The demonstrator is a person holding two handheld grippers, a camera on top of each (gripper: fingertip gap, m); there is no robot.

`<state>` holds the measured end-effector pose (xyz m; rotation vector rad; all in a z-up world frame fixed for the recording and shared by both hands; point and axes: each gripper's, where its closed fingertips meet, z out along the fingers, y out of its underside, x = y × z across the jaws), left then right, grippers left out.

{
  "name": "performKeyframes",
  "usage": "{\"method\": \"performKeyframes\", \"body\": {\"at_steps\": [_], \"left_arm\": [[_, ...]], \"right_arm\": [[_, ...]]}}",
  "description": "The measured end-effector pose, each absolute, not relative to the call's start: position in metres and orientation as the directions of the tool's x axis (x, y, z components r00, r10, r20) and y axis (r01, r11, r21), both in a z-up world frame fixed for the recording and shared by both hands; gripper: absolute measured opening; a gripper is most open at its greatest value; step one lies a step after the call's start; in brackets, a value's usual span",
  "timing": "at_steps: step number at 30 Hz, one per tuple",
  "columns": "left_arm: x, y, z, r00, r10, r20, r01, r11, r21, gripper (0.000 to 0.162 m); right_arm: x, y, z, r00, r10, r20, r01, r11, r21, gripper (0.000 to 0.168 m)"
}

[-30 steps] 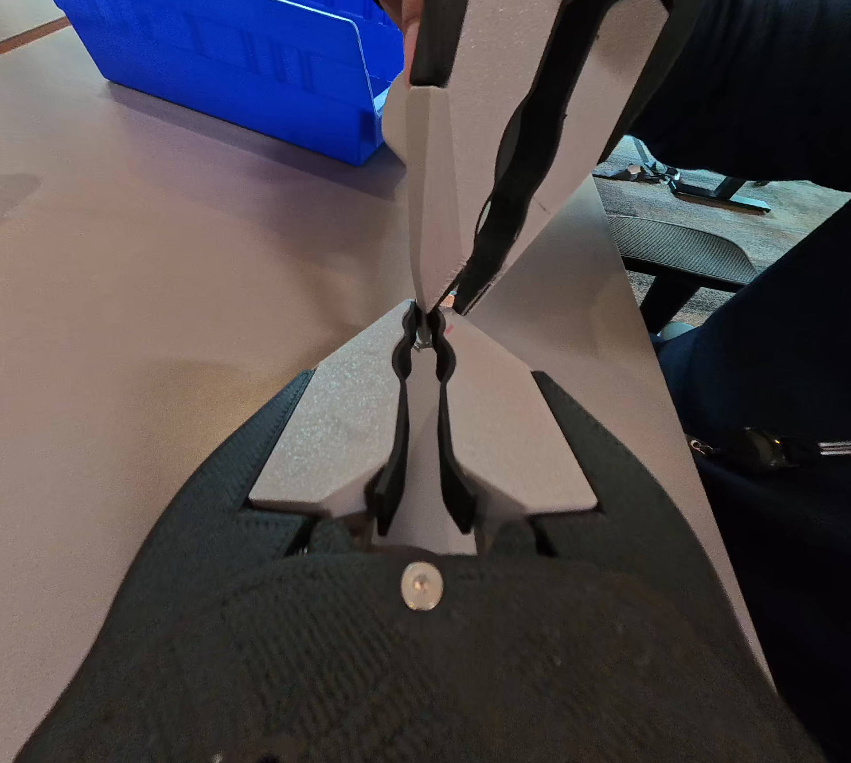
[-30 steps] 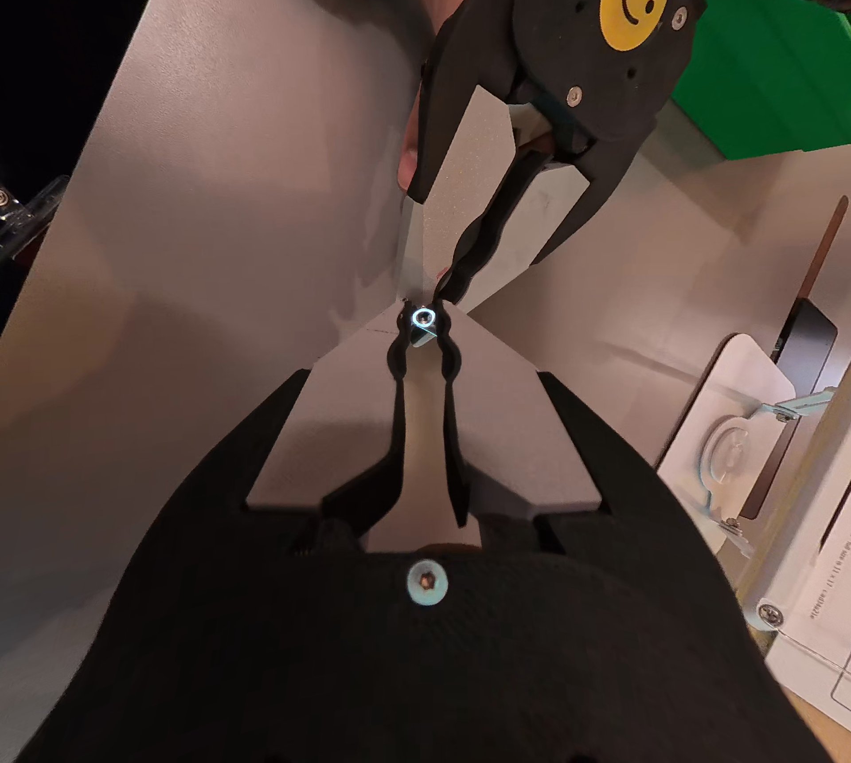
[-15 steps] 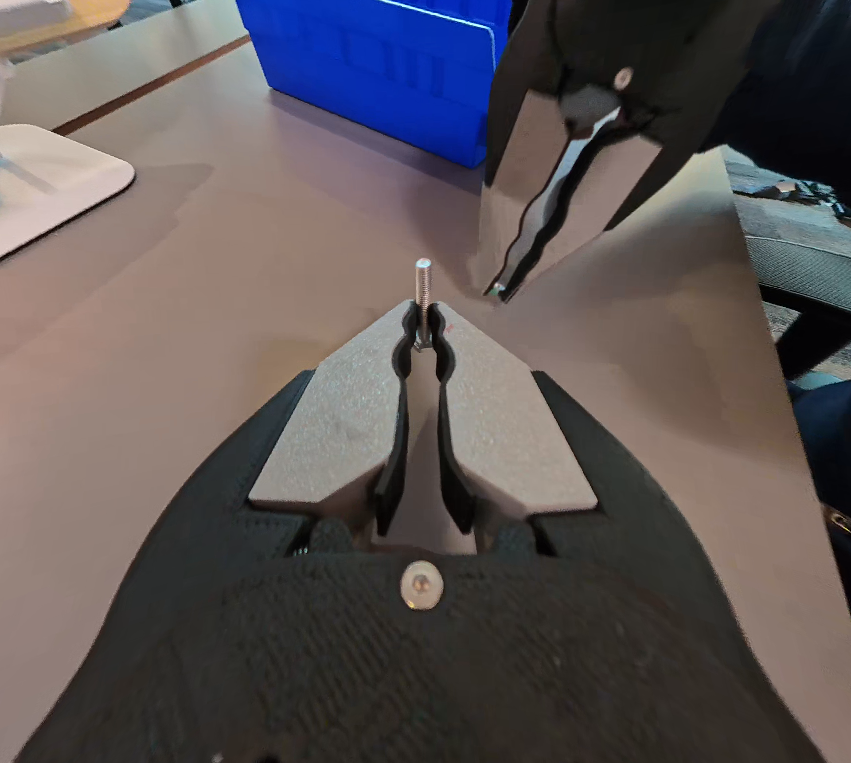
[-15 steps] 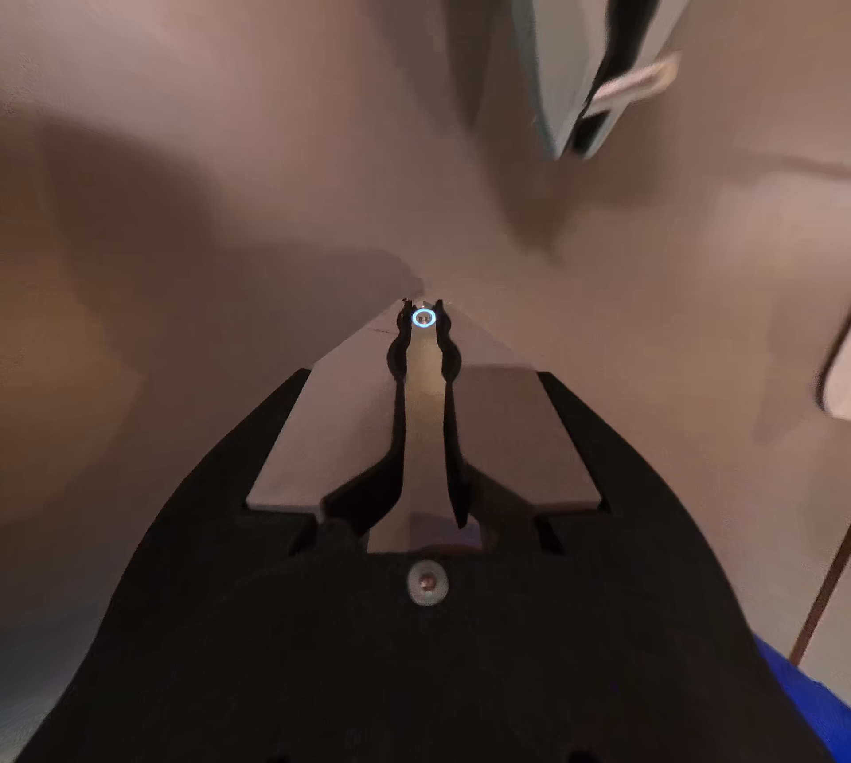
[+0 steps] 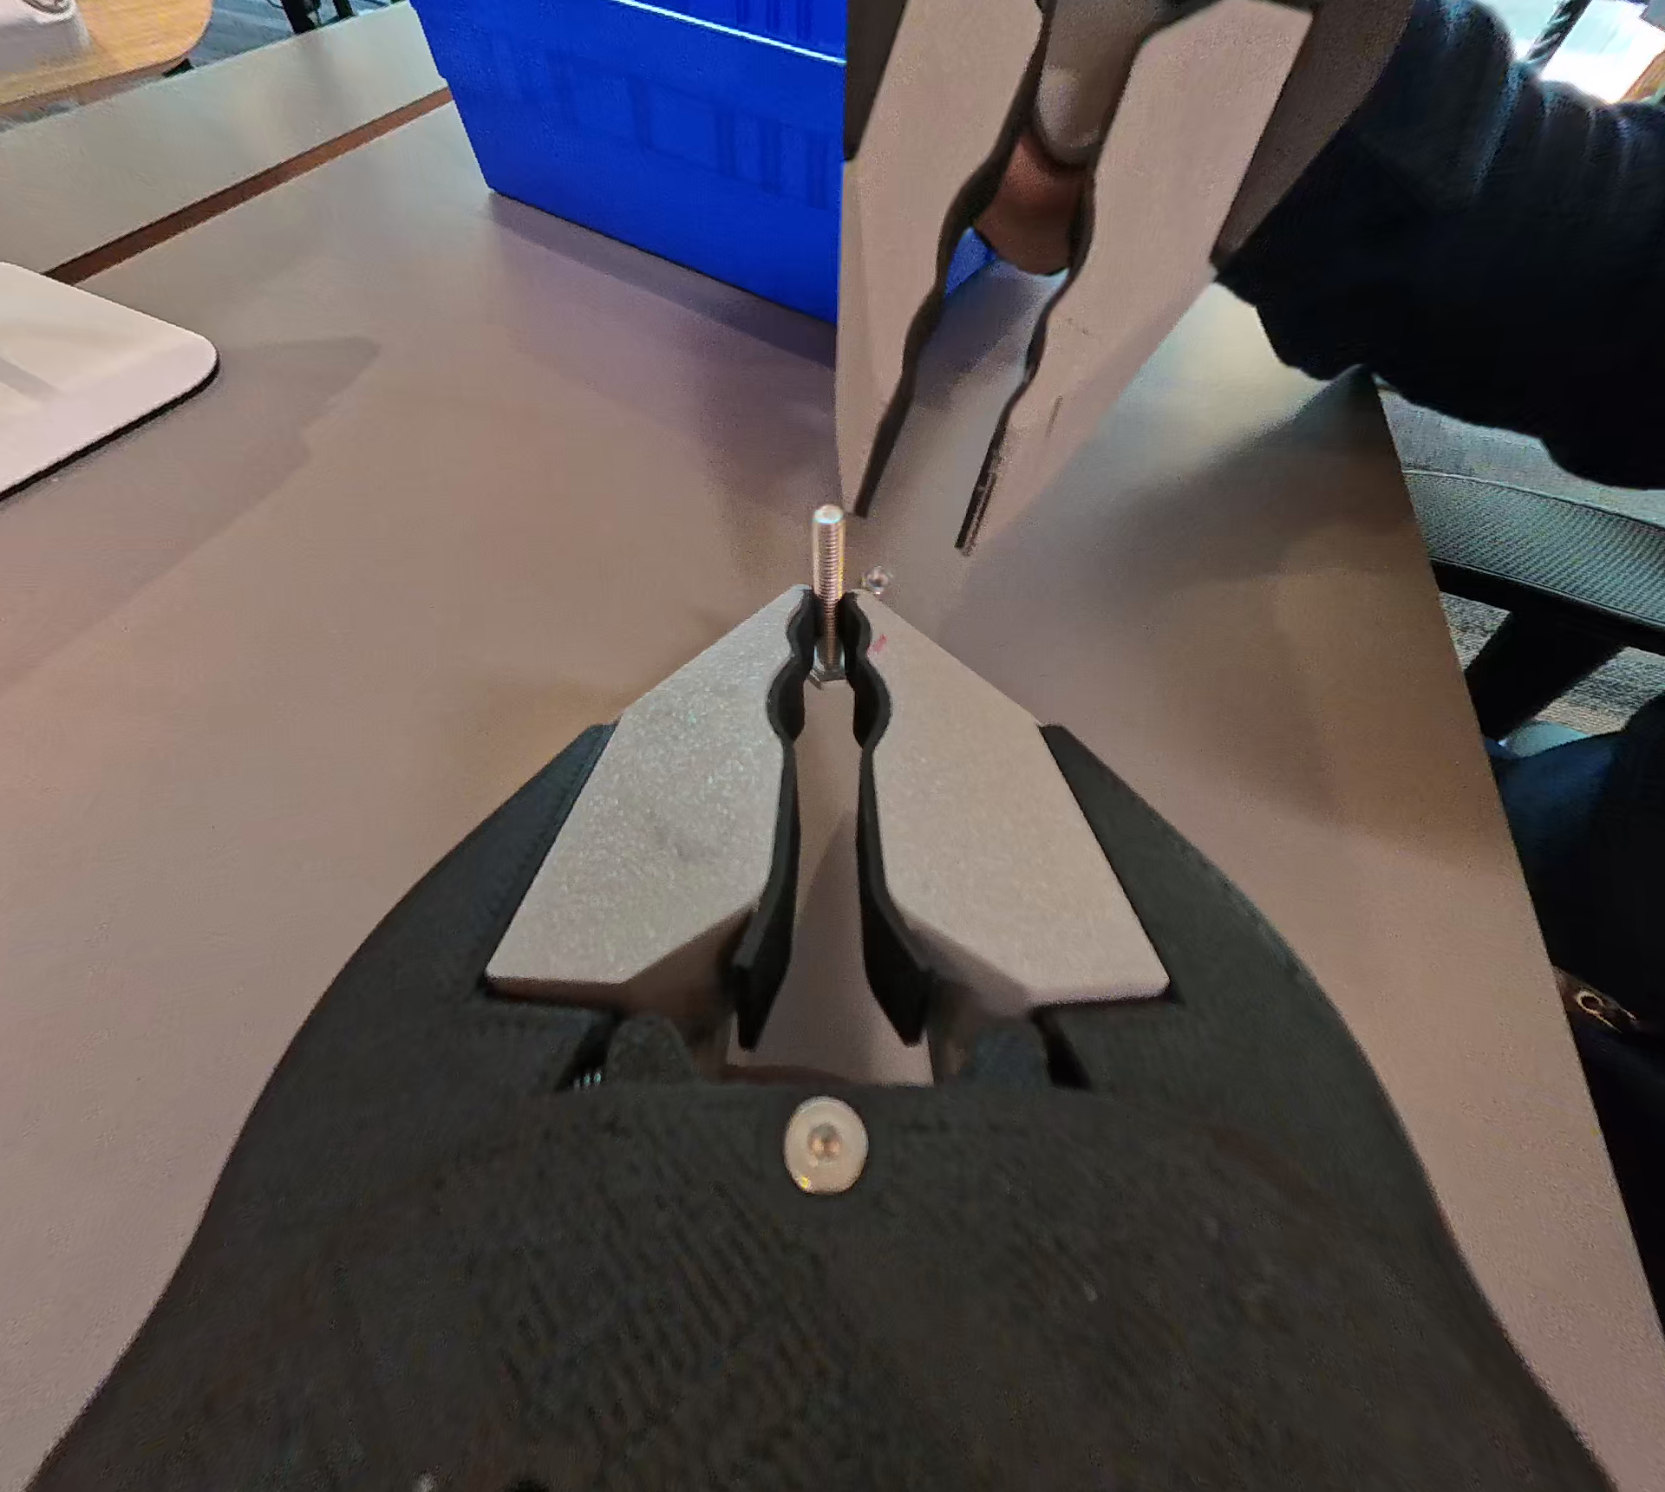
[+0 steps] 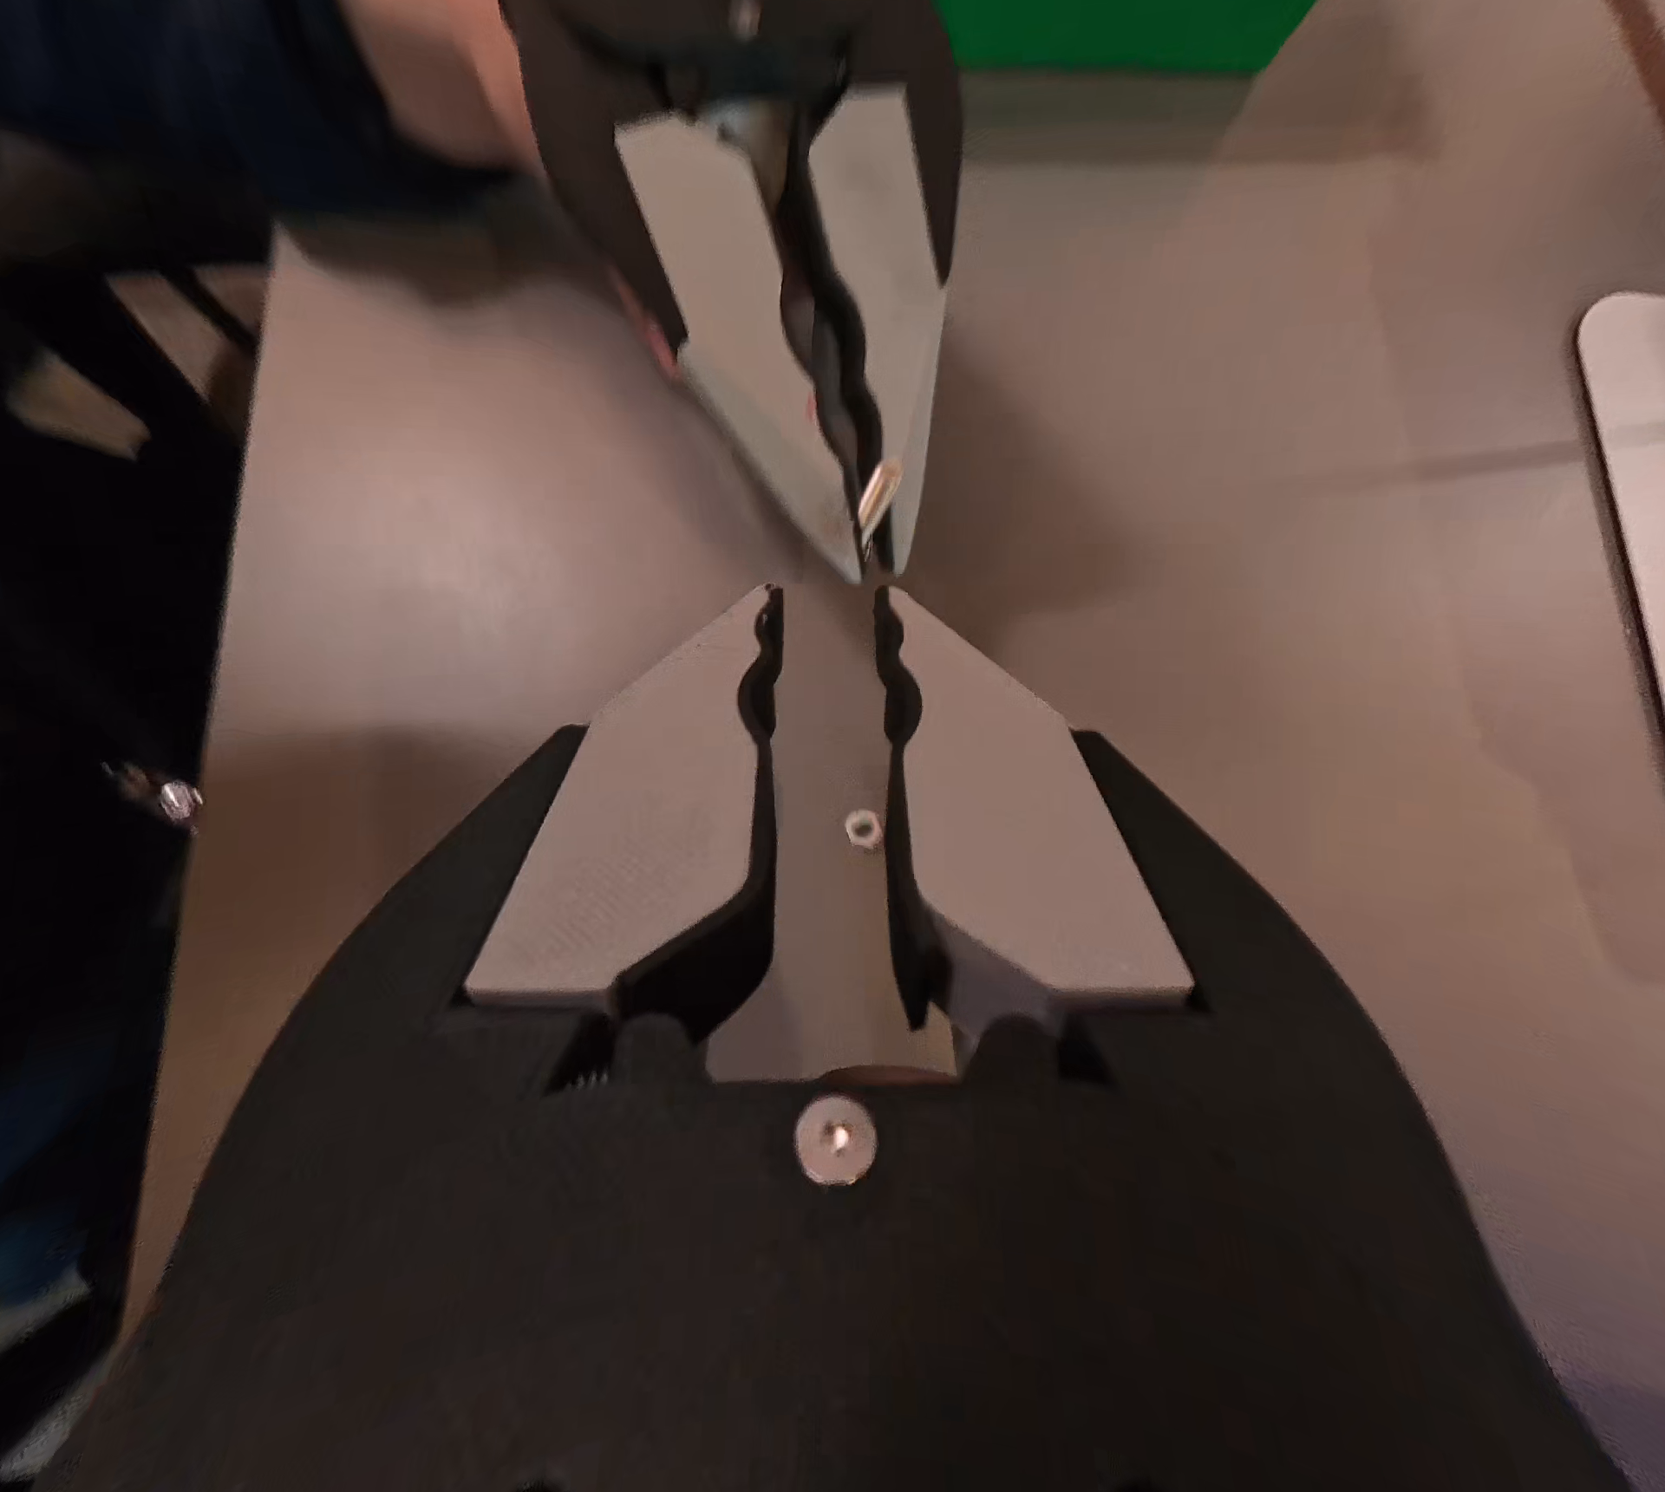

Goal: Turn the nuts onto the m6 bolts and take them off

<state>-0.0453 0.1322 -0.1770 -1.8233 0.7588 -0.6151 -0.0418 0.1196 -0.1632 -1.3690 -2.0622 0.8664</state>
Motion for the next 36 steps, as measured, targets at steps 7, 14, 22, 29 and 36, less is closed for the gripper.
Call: {"method": "performKeyframes", "body": {"at_steps": [7, 14, 22, 29, 36], "left_arm": [[-0.041, 0.129, -0.176, 0.652, -0.755, 0.072, -0.216, -0.276, -0.937, 0.003], [-0.039, 0.128, -0.172, 0.634, -0.761, 0.134, -0.159, -0.298, -0.941, 0.003], [-0.038, 0.127, -0.173, 0.631, -0.761, 0.152, -0.156, -0.316, -0.936, 0.004], [-0.037, 0.128, -0.177, 0.639, -0.758, 0.135, -0.184, -0.321, -0.929, 0.003], [-0.036, 0.127, -0.178, 0.639, -0.760, 0.123, -0.197, -0.316, -0.928, 0.003]], "right_arm": [[-0.066, 0.117, -0.148, -0.316, 0.948, -0.027, 0.531, 0.153, -0.834, 0.008], [-0.069, 0.116, -0.143, -0.303, 0.950, -0.074, 0.495, 0.091, -0.864, 0.001], [-0.072, 0.115, -0.145, -0.290, 0.955, -0.061, 0.489, 0.093, -0.867, 0.001], [-0.065, 0.118, -0.148, -0.292, 0.952, -0.092, 0.493, 0.068, -0.867, 0.001], [-0.064, 0.117, -0.149, -0.298, 0.950, -0.095, 0.491, 0.067, -0.869, 0.001]]}}
